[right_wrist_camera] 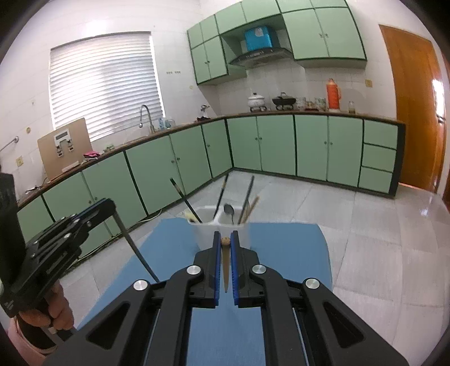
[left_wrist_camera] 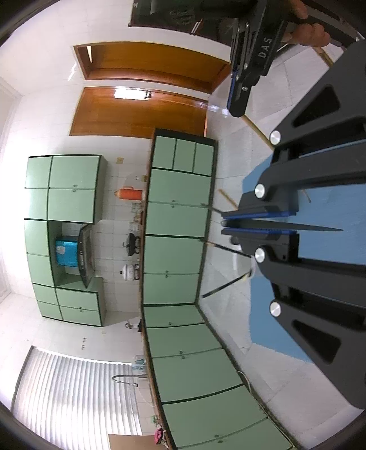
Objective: Organize utensils
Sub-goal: 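Lift the grey chopstick toward the holder with the left tool while the right lifts the wooden one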
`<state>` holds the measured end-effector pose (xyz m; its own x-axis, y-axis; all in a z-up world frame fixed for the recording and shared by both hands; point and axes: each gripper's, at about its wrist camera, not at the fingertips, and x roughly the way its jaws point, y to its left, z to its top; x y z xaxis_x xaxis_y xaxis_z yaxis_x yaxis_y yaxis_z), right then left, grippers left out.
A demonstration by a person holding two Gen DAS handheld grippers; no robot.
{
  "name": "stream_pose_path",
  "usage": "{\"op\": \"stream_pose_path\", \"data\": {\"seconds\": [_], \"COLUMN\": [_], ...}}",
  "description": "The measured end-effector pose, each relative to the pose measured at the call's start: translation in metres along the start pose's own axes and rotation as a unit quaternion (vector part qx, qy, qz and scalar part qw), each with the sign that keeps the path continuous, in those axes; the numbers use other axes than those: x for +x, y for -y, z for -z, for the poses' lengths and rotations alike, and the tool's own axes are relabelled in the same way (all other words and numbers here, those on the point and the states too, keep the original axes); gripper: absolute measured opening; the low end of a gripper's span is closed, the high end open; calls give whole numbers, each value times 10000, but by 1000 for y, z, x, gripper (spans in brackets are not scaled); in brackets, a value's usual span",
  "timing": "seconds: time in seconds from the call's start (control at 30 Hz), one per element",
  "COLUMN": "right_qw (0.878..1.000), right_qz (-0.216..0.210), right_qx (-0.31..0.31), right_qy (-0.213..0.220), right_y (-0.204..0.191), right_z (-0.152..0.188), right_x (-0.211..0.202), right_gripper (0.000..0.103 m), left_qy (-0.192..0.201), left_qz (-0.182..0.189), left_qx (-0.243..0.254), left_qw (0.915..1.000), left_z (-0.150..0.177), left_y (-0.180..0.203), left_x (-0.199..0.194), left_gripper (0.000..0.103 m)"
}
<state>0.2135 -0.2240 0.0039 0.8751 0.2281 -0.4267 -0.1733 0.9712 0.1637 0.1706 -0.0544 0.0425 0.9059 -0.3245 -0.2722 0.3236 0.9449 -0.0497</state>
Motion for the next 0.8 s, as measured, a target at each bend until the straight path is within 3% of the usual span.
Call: {"op": "stream_pose_path", "data": {"seconds": [0.5,0.8], "right_qw": [9991,9996], "right_qz": [-28,38], "right_qx": [-290,-202], "right_qy": [300,172], "right_y": [-6,7], "right_z": [-96,-123], "right_x": [49,105], "right_gripper": [7,7], "left_qy": [764,906], "left_qz": [-221,-353], "left_qx": [-75,-15], "left_qw": [9968,9953], "left_z": [-91,-115], "left_y": [-26,-37], "left_x": [64,122], "left_gripper": [5,5]}}
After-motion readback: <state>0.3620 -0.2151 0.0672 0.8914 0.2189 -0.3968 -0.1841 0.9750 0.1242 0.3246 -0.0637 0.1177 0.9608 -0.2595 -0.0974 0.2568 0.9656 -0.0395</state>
